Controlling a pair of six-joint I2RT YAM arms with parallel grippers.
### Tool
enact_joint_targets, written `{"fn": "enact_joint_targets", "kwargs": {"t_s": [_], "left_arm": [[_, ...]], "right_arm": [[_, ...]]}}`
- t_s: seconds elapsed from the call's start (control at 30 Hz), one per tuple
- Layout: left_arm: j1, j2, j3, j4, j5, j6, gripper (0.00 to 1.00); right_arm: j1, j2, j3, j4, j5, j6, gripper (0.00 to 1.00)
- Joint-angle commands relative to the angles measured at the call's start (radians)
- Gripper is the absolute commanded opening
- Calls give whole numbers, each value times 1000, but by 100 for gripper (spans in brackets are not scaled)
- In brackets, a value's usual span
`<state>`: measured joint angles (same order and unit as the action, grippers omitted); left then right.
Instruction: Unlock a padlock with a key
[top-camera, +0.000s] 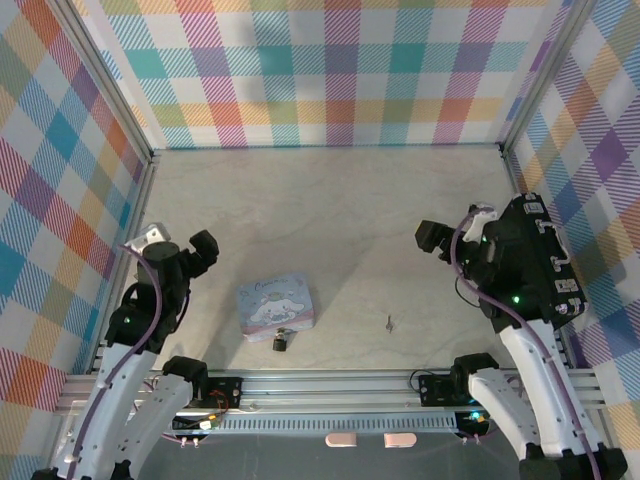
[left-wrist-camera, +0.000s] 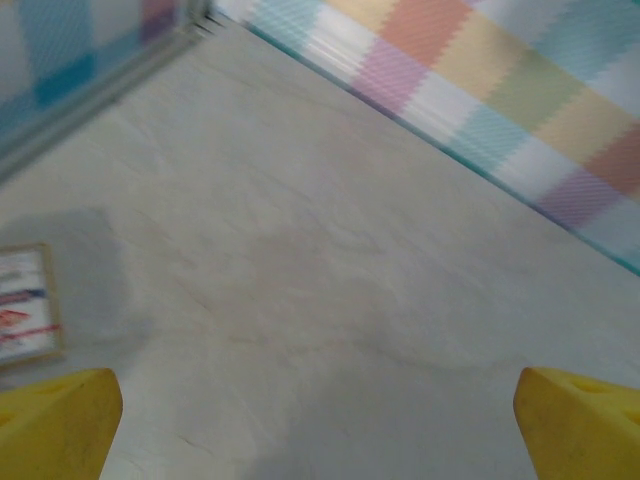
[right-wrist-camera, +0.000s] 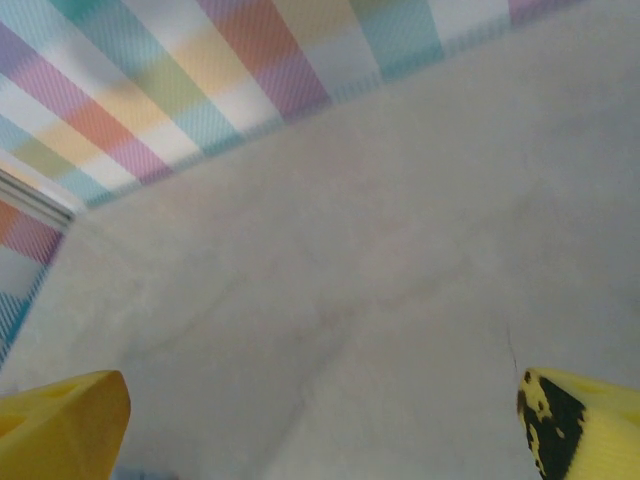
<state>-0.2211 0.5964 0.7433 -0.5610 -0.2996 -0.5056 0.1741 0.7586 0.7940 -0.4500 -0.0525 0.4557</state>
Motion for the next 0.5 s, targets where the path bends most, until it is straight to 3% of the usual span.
{"fn": "enact_joint_targets", "kwargs": {"t_s": [0.0,0.2,0.47], "left_arm": [[-4,-18,-38,-50,225,13,100],[-49,-42,-116,-39,359,-5,100],[-205,-62,-174,4,338,-63,100]], "right_arm": [[52,74,44,-253,-27,76,99],[277,104,-37,-339,72,227,99],[452,134,-130,-346,129,443,91]]}}
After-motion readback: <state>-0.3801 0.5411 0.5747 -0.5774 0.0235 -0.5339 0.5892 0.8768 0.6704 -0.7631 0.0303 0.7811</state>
